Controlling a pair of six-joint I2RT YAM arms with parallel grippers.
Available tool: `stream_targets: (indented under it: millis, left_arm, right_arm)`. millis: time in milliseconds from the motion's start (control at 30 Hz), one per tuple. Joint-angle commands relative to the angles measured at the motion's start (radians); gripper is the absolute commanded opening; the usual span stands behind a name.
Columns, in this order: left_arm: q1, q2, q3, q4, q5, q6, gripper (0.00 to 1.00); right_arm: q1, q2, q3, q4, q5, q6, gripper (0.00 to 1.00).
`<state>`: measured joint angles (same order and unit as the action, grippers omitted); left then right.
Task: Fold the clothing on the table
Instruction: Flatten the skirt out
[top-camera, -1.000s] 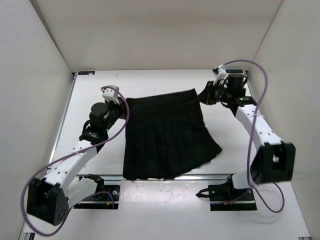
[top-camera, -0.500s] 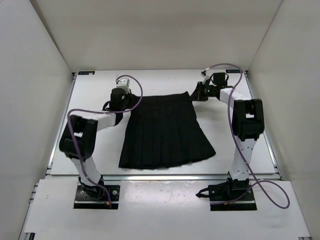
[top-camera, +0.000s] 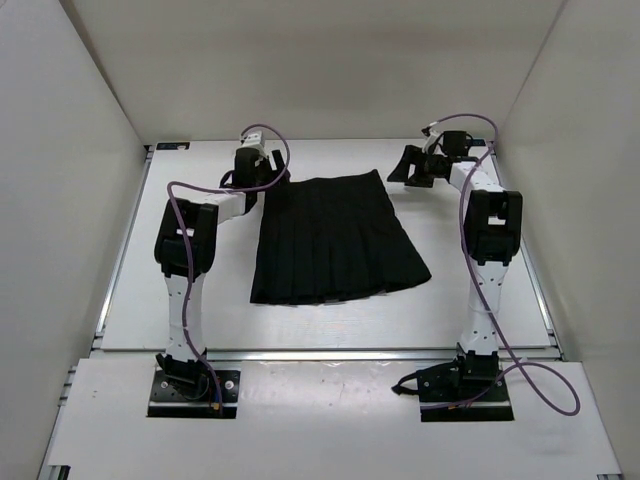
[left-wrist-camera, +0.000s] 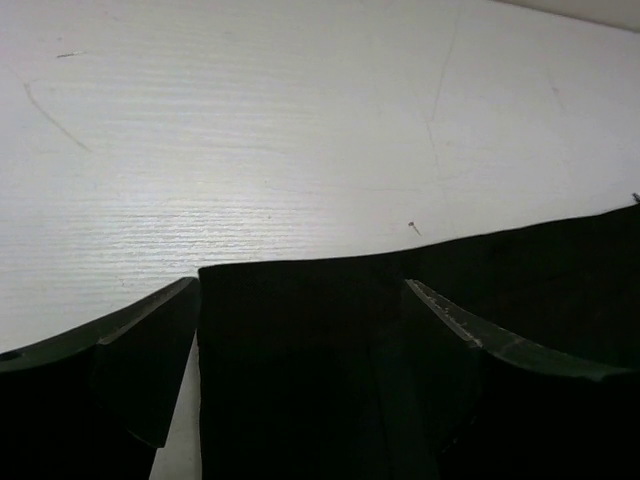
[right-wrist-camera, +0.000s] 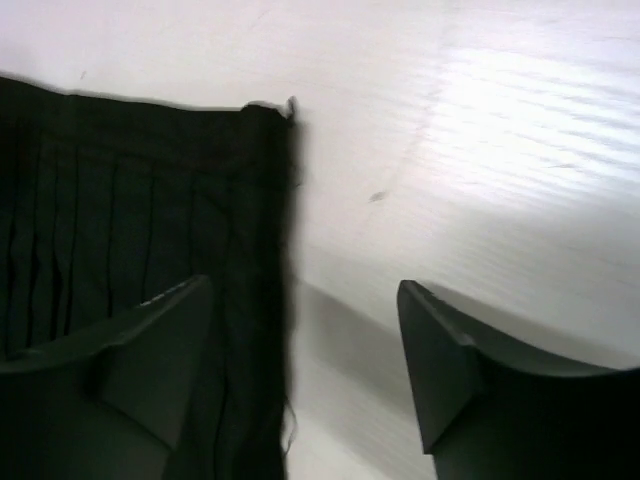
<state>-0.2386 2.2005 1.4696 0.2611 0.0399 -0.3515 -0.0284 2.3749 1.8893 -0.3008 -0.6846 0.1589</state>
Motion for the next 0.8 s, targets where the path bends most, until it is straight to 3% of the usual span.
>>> stream_targets:
  millis: [0,167,433,567,767]
  left_arm:
    - [0.001,-0.025,0.066,-0.08,-0.015,0.002,0.92]
    - [0.005,-0.027,0.109,-0.198,-0.086,-0.072,0.88]
    - [0.027,0.005,0.146,-0.319,-0.052,-0.167,0.81]
    - [0.022,0.01,0.144,-0.327,-0.023,-0.193,0.81]
    - [0.036,-0.008,0.078,-0.28,0.034,-0.256,0.81]
  right_arm:
    - [-0.008,0.032,0.091,-0.023,0.056,-0.027,0.75]
    - [0.015,0.058,0.172,-0.015,0.068,-0.021,0.89]
    - [0.071,0.139,0.231,-0.043,0.03,-0.025,0.87]
    - [0.1,0.17,0.271,-0.063,0.051,-0.01,0.81]
    - [0.111,0.196,0.34,-0.098,0.114,0.002,0.8]
